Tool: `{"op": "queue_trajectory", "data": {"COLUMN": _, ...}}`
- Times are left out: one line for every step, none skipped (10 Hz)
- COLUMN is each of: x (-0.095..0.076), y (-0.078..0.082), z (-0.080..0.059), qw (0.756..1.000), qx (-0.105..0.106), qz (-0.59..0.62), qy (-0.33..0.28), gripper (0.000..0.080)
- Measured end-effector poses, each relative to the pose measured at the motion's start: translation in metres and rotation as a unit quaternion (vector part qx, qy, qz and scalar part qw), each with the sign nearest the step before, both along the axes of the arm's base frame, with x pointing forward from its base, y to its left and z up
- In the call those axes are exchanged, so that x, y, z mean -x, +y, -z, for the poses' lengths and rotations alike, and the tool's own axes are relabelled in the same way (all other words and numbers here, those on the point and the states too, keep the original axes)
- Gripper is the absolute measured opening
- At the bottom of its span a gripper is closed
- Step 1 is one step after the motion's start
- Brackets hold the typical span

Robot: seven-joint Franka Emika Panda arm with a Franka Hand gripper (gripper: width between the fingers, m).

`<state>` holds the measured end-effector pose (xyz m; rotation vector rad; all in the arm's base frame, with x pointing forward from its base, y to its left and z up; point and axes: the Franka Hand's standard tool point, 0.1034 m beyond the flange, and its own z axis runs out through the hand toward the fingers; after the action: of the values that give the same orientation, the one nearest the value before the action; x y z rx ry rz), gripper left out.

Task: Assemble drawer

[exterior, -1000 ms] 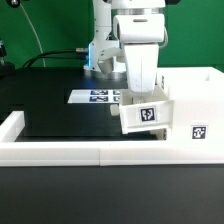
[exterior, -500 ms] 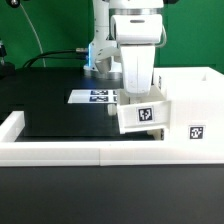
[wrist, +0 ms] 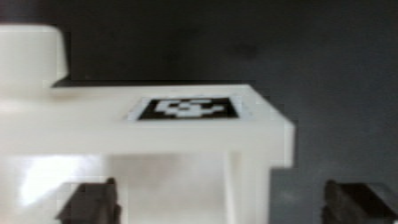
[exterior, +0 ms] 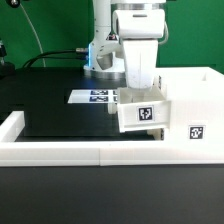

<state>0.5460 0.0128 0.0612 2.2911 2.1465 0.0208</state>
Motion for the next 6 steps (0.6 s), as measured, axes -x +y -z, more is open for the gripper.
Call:
{"op": "queue_trajectory", "data": {"x": -0.002, "y": -0.001, "z": -0.007, "qw": 1.000, "qx": 0.003, "qz": 0.000, "qy": -0.002, "gripper": 0.0632}}
{"op": "queue_trajectory", "data": {"x": -0.004, "y": -0.003, "z": -0.015, "qw": 1.000, "qx": 0.005, "qz": 0.000, "qy": -0.005, "gripper": 0.0632}}
{"op": "queue_trajectory", "data": {"x": -0.006, "y": -0.009, "z": -0.025, "qw": 1.000, "qx": 0.009, "qz": 0.002, "qy": -0.011, "gripper": 0.0646}}
{"op": "queue_trajectory", "data": {"x": -0.008, "y": -0.016, "z": -0.032, "qw": 1.000, "qx": 0.012, "qz": 0.005, "qy": -0.015, "gripper": 0.0649}}
{"op": "queue_trajectory", "data": {"x": -0.009, "y": -0.024, "z": -0.036, "qw": 1.000, "qx": 0.014, "qz": -0.002, "qy": -0.016, "gripper": 0.0649}}
{"op": "queue_trajectory", "data": {"x": -0.011, "y": -0.033, "z": -0.041, "qw": 1.000, "qx": 0.017, "qz": -0.009, "qy": -0.020, "gripper": 0.0649}}
